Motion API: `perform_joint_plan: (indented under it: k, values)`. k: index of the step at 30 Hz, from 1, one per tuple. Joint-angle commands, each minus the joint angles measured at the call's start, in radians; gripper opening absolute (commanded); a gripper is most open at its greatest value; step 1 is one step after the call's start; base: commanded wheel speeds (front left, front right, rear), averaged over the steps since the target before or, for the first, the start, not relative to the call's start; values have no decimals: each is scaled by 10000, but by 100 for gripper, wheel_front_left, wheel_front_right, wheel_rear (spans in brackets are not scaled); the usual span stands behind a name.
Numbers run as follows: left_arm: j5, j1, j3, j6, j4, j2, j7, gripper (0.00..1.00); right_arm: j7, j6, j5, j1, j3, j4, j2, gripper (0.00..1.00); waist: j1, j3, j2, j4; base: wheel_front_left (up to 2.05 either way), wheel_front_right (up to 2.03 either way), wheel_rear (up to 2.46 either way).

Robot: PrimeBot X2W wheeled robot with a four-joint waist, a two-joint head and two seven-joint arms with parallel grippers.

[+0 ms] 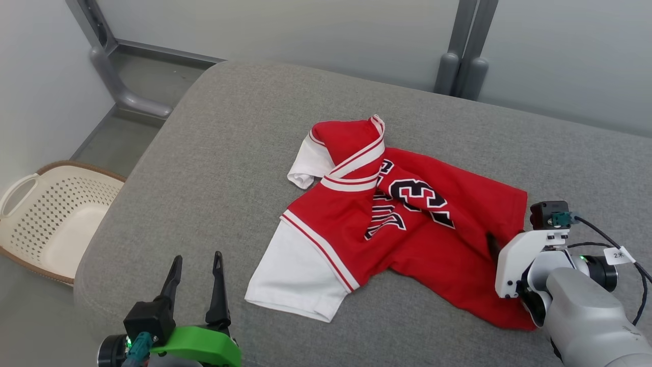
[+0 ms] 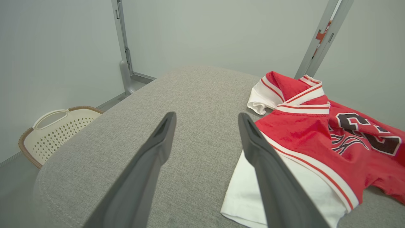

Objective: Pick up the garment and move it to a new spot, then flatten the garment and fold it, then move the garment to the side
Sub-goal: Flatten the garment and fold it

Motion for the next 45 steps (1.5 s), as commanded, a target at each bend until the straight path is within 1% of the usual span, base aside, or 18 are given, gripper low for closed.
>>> perform_joint_plan:
  k: [1,4,5,6,8,9,13,16,19,22,30,36,39,40,41,42,43,45]
  values:
    - [-17,-180,40,25,3,-44,-28,100,233,0,20,128,-86,83,-29,100,0,74,0,64,0,0,0]
    - [-19,-202,79,33,-14,-50,-28,100,730,0,58,195,-178,154,138,100,0,107,0,37,0,0,0]
    - [-15,-207,90,28,-18,-53,-28,100,895,3,38,222,-188,170,194,78,0,117,0,15,0,0,0]
    - [-9,-212,94,23,-22,-55,-28,100,986,1,18,247,-193,183,222,45,0,126,0,-3,0,0,0]
    - [1,-228,105,13,-25,-61,-28,100,1108,1,-40,281,-212,199,245,24,0,152,0,-48,0,0,0]
    - [8,-228,113,8,-29,-60,-28,100,1102,1,-69,278,-242,204,204,0,0,169,0,-74,0,0,0]
    - [41,-261,138,-7,-41,-71,-28,100,788,-11,-212,158,-408,212,-82,0,0,249,0,-175,0,0,0]
    - [65,-286,150,-15,-58,-82,-28,100,419,-22,-340,-65,-642,203,-496,0,0,320,0,-261,0,0,0]
    - [56,-304,140,-38,-59,-93,-28,100,45,-16,-535,-370,-869,158,-777,0,0,392,0,-328,0,0,0]
    - [54,-350,127,-62,-76,-107,-28,100,-236,-10,-865,-807,-1142,134,-1252,0,0,503,0,-383,0,0,0]
    - [54,-563,28,-128,-136,-146,-28,100,-20,-8,-2034,-2206,-1562,136,-2129,0,0,1006,0,-371,0,0,0]
    - [44,-802,-94,-165,-158,-163,-28,100,407,-8,-3029,-3071,-1979,136,-2564,0,0,1505,0,-187,0,0,0]
    - [26,-884,-125,-162,-179,-170,-28,100,435,-8,-3501,-3278,-2295,137,-2661,0,0,1698,0,-113,0,0,0]
    - [22,-920,-120,-152,-189,-170,-28,100,250,-8,-3682,-3397,-2468,135,-2697,0,0,1760,0,-101,0,0,0]
    - [21,-945,-119,-145,-192,-170,-28,100,170,-8,-3809,-3450,-2631,134,-2738,14,0,1798,0,-97,0,0,0]
    - [22,-966,-118,-137,-193,-173,-28,100,129,-8,-4005,-3419,-2804,135,-2686,47,0,1834,0,-100,0,0,0]
    - [23,-971,-113,-124,-188,-174,-28,100,46,-8,-4130,-3401,-2942,137,-2588,100,0,1849,0,-112,0,0,0]
    - [30,-992,-117,-106,-185,-175,-28,100,-135,-8,-4416,-3396,-3274,135,-2427,100,0,1864,0,-179,0,0,0]
